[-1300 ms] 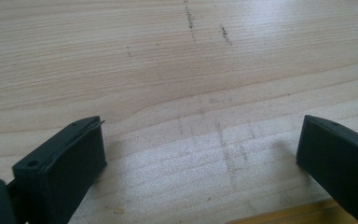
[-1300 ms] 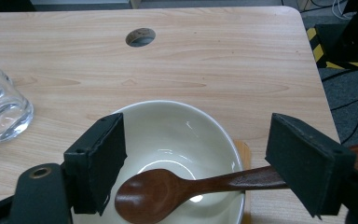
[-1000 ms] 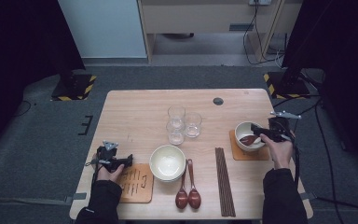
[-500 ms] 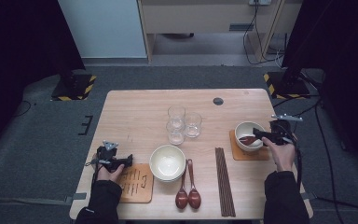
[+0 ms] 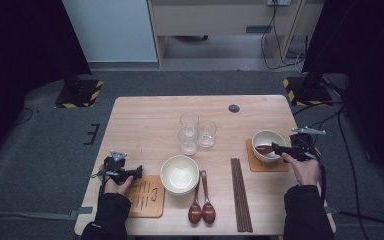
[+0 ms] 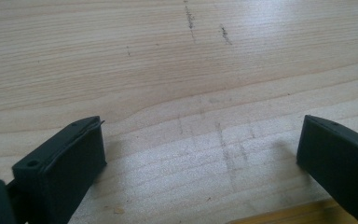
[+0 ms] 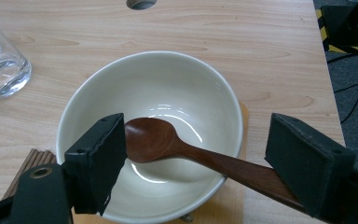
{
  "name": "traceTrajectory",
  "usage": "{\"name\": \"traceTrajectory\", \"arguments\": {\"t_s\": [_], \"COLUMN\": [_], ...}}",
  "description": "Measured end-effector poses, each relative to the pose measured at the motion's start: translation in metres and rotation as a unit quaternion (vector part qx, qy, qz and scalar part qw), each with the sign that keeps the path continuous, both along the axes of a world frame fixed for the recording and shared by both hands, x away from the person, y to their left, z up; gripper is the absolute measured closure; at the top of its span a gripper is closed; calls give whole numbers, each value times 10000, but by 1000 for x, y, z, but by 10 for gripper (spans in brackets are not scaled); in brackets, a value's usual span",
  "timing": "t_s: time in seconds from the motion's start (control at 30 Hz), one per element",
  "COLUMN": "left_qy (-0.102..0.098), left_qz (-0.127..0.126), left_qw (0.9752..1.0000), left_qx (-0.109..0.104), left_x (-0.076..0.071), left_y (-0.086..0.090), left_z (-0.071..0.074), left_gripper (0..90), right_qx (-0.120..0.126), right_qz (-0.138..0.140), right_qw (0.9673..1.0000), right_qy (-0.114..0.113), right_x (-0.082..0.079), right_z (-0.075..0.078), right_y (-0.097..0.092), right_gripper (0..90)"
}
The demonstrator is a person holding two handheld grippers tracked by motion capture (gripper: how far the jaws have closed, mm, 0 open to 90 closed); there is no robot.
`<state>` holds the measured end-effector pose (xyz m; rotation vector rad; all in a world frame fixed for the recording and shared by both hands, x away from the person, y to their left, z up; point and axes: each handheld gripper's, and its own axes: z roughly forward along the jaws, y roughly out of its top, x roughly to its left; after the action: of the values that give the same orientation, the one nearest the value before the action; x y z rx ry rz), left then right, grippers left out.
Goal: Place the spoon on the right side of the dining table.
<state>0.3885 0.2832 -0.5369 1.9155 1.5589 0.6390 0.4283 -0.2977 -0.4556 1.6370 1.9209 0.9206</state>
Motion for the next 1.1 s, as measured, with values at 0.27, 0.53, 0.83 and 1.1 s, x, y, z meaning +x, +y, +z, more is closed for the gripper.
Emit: {"name": "traceTrajectory", "arguments": {"t_s": [0.27, 0.53, 0.83, 1.1], "left_qy": [0, 1, 1, 1], "left_qz": [-1, 0, 0, 0], "left_qw": [10000, 10000, 10000, 10000], "left_qx": [1, 0, 0, 0], "left_x": [0, 0, 0, 0], "left_y": [0, 0, 0, 0], "left_z": [0, 0, 0, 0], "left_gripper": [0, 0, 0, 0], "right_qx": [9, 64, 109, 131], "right_qz": [26, 109, 252, 345], "right_qw": [10000, 9999, 9996, 9993], "right_qy": [47, 50, 40, 66], "right_x": [-6, -16, -26, -32], "right_z": [1, 4, 6, 6], "right_y": [-1, -4, -4, -3], "right_gripper": [200, 199, 199, 203]}}
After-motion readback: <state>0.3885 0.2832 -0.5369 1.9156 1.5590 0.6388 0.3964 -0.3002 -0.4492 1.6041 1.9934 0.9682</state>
